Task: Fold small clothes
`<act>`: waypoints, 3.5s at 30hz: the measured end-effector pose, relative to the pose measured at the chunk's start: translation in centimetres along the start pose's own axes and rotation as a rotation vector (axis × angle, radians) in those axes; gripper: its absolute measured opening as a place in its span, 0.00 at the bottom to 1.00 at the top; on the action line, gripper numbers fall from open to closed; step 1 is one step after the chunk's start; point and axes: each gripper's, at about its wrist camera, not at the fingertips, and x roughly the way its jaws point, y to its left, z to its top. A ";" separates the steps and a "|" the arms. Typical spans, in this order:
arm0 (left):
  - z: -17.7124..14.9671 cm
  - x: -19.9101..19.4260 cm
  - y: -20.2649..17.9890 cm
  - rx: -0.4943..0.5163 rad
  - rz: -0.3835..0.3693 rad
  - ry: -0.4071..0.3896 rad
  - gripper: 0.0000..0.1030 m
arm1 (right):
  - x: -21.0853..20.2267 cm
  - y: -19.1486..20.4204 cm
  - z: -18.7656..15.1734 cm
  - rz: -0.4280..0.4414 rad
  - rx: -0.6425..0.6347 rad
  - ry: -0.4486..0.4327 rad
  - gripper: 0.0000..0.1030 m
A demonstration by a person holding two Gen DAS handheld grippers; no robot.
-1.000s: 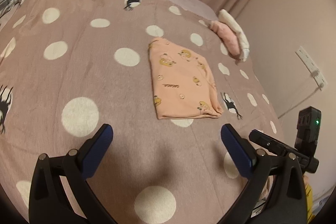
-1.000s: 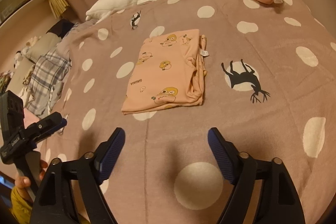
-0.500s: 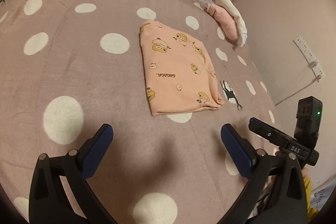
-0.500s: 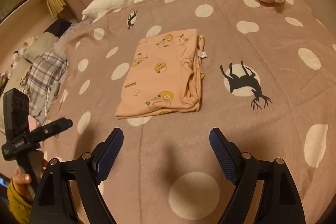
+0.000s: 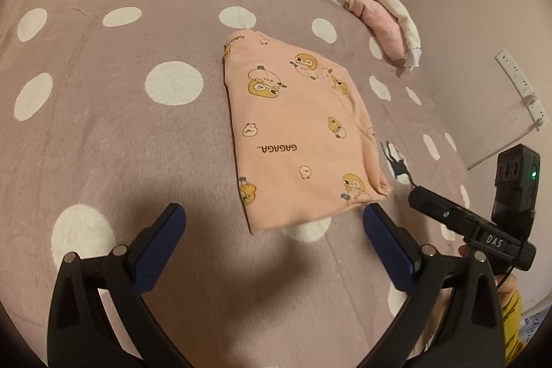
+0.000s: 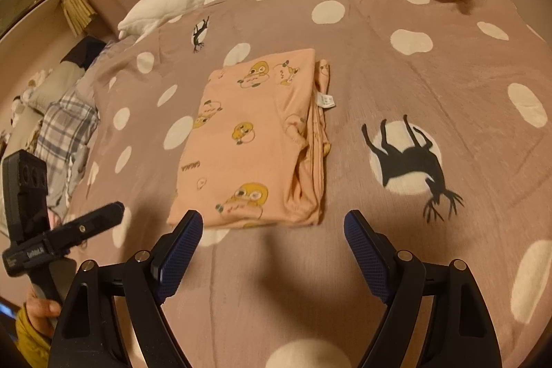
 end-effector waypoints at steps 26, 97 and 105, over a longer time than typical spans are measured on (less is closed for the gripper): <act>3.1 6.9 1.1 -0.032 -0.035 0.084 0.92 | 6.5 -2.9 4.2 0.088 0.121 0.066 0.81; -4.8 -2.5 -1.0 0.007 -0.055 0.012 0.44 | 0.1 7.4 -1.3 0.225 -0.132 -0.084 0.25; -6.7 -5.8 -0.4 -0.011 -0.031 -0.037 0.44 | -1.2 9.7 -2.8 0.262 -0.188 -0.090 0.25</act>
